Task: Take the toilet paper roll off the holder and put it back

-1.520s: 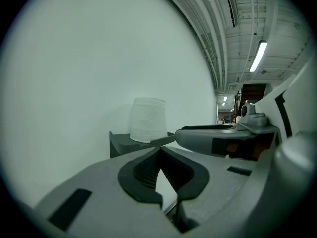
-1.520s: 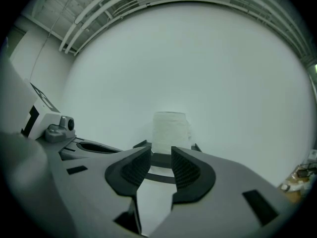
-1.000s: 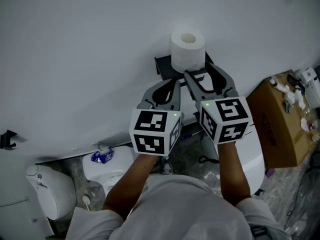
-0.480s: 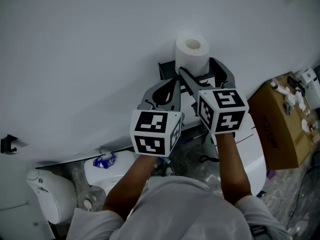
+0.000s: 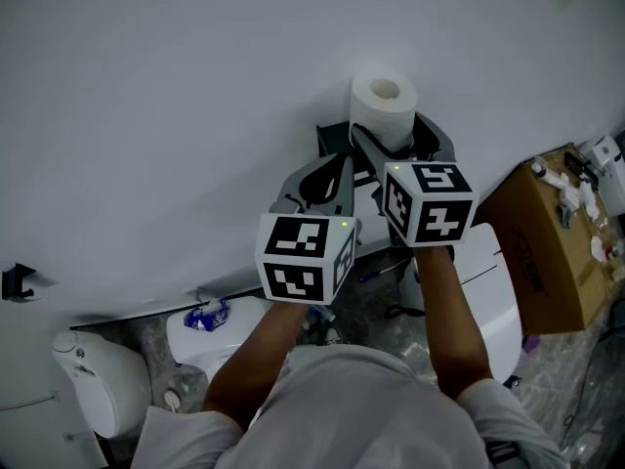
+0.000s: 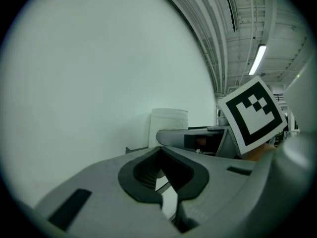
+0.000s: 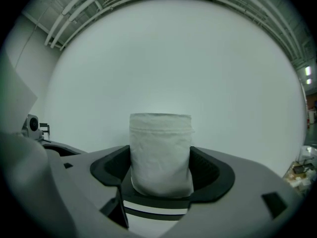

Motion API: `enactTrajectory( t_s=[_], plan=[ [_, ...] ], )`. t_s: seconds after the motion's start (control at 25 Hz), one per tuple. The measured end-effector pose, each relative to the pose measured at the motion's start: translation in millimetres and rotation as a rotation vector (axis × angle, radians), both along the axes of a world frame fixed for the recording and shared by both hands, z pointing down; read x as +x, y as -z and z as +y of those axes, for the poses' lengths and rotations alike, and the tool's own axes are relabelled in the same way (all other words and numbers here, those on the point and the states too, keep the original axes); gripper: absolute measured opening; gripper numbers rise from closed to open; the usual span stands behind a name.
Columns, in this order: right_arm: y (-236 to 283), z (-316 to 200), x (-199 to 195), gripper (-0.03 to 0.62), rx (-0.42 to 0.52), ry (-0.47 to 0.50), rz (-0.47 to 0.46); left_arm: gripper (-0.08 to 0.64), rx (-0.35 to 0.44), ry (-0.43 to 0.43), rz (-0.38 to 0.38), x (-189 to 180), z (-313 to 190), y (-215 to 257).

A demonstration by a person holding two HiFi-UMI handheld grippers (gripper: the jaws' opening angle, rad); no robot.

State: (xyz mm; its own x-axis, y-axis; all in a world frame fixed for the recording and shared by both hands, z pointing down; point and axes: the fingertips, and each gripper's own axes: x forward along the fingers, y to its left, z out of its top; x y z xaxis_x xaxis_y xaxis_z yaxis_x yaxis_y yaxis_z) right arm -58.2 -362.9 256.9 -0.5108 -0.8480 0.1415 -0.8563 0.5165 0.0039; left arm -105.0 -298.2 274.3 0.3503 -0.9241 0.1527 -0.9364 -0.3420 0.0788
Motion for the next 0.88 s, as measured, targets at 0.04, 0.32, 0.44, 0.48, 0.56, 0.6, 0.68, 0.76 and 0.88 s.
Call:
enactTrajectory(
  t_s=[0.04,0.32,0.44,0.48,0.56,0.6,0.68,0.76,0.88],
  plan=[
    [-0.1,0.1,-0.8,0.368,0.003,0.001,-0.001,0.003,0.001,0.0,0.001,0.1,-0.3,-0.1],
    [1.3,-0.5,-0.1,0.362,0.009,0.015,0.006,0.003,-0.007,-0.01,0.0,3.7,-1.8,-2.7],
    [3.3,0.4,0.6,0.36,0.02,0.012,0.016,0.003,-0.007,-0.012,0.001,4.8,-1.7,-3.1],
    [4.8,0.8,1.5,0.36,0.024,0.011,0.016,0.003,-0.008,-0.012,0.002,4.9,-1.5,-3.4],
    [8.6,0.9,3.8,0.36,0.033,0.009,0.011,0.003,-0.008,-0.012,0.004,5.7,-1.5,-4.0],
    [10.5,0.7,5.0,0.36,0.037,0.008,0.01,0.003,-0.008,-0.013,0.004,6.3,-1.7,-4.3],
    [14.0,0.9,7.2,0.36,0.045,0.008,0.012,0.003,-0.007,-0.015,0.004,7.7,-2.1,-4.3],
    [17.1,1.8,9.8,0.36,0.053,0.005,0.016,0.003,-0.006,-0.018,0.003,9.6,-2.2,-3.7],
    [20.6,4.0,16.9,0.36,0.062,-0.004,0.016,0.003,-0.004,-0.028,0.002,14.9,-1.7,-3.2]
  ],
)
